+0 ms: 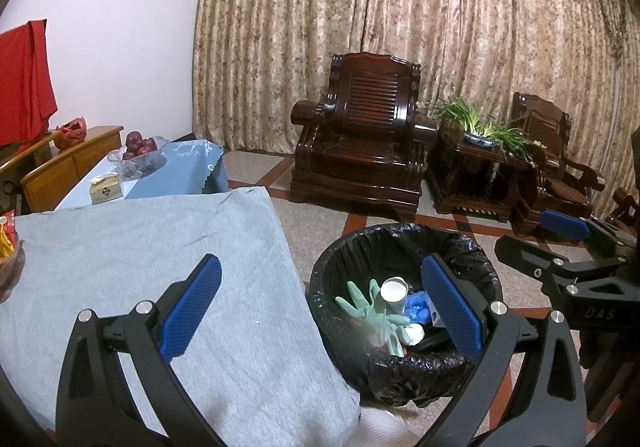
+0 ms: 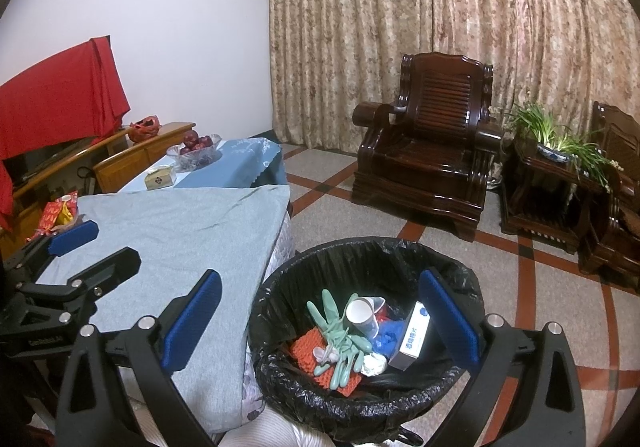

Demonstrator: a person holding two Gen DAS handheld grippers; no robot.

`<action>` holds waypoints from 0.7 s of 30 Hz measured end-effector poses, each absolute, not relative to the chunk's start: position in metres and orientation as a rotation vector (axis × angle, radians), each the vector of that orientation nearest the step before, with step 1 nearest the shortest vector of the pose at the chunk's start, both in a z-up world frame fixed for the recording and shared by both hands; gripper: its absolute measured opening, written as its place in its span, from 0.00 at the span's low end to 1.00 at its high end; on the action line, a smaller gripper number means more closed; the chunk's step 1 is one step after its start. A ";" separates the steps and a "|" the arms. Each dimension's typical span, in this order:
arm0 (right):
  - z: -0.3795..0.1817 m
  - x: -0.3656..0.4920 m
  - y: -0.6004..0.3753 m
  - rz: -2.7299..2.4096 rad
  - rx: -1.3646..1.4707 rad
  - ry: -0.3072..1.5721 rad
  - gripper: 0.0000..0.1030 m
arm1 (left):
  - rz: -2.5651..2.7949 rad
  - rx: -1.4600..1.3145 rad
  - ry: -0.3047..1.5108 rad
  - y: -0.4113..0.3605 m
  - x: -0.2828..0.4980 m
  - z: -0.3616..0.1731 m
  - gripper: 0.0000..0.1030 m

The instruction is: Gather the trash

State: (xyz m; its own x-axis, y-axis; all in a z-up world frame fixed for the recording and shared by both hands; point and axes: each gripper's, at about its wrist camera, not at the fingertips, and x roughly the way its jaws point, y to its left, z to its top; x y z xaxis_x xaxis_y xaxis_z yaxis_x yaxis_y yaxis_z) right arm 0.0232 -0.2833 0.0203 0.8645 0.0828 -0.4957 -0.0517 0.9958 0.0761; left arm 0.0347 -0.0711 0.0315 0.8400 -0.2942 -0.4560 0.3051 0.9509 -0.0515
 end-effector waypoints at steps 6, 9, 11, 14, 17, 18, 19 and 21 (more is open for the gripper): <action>0.018 0.024 -0.284 0.070 0.061 0.524 0.94 | -0.320 0.027 0.484 -0.071 0.033 0.027 0.95; 0.018 0.023 -0.284 0.070 0.064 0.525 0.94 | -0.321 0.030 0.489 -0.071 0.030 0.023 0.95; 0.018 0.023 -0.285 0.071 0.061 0.524 0.94 | -0.320 0.029 0.488 -0.072 0.030 0.023 0.95; 0.018 0.024 -0.285 0.071 0.062 0.524 0.94 | -0.319 0.030 0.487 -0.071 0.028 0.023 0.95; 0.018 0.024 -0.285 0.071 0.063 0.525 0.94 | -0.320 0.029 0.488 -0.071 0.031 0.024 0.95; 0.019 0.023 -0.285 0.071 0.063 0.524 0.94 | -0.320 0.029 0.489 -0.071 0.030 0.024 0.95; 0.019 0.024 -0.285 0.071 0.062 0.523 0.94 | -0.320 0.029 0.489 -0.070 0.029 0.023 0.95; 0.019 0.024 -0.285 0.071 0.062 0.523 0.94 | -0.321 0.029 0.488 -0.070 0.030 0.024 0.95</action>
